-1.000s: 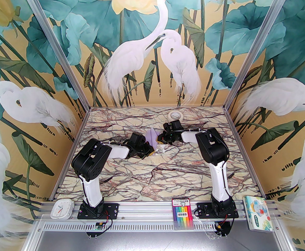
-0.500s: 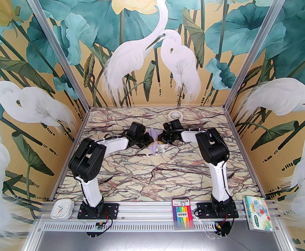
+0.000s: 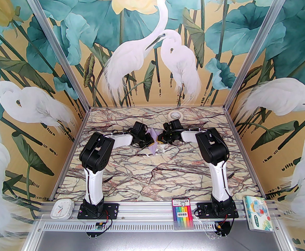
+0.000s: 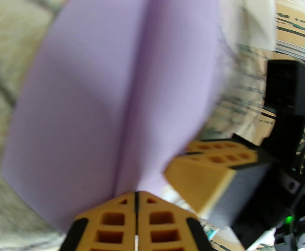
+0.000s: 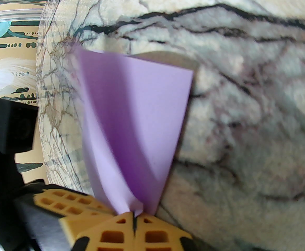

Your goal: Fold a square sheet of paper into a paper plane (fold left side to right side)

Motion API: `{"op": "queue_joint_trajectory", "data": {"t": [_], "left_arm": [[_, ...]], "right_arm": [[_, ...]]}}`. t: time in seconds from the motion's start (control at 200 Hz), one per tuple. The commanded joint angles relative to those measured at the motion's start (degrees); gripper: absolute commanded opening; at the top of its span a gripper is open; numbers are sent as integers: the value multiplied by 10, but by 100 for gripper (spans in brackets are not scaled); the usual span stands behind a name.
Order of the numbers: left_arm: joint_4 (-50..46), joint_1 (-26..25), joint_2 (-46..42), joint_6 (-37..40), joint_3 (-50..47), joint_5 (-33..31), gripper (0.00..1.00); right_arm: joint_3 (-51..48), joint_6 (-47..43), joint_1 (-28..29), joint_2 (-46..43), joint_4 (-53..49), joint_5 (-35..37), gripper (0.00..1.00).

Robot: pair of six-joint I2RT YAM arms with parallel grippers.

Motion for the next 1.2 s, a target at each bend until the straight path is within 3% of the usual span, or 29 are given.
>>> {"op": "queue_joint_trajectory", "data": {"t": [0.0, 0.255, 0.505, 1.105, 1.195], "left_arm": [[-40, 2, 9, 24, 8, -36, 4], [-38, 6, -19, 28, 47, -13, 6], [-39, 23, 23, 37, 100, 5, 6], [-90, 31, 90, 56, 136, -31, 6], [-83, 31, 88, 53, 130, -29, 6]], "right_arm": [[3, -9, -1, 26, -14, 33, 1], [2, -8, -1, 25, -12, 31, 1], [1, -9, 0, 28, -11, 29, 1], [0, -9, 0, 24, -13, 28, 1], [1, -13, 0, 21, -18, 29, 5]]}}
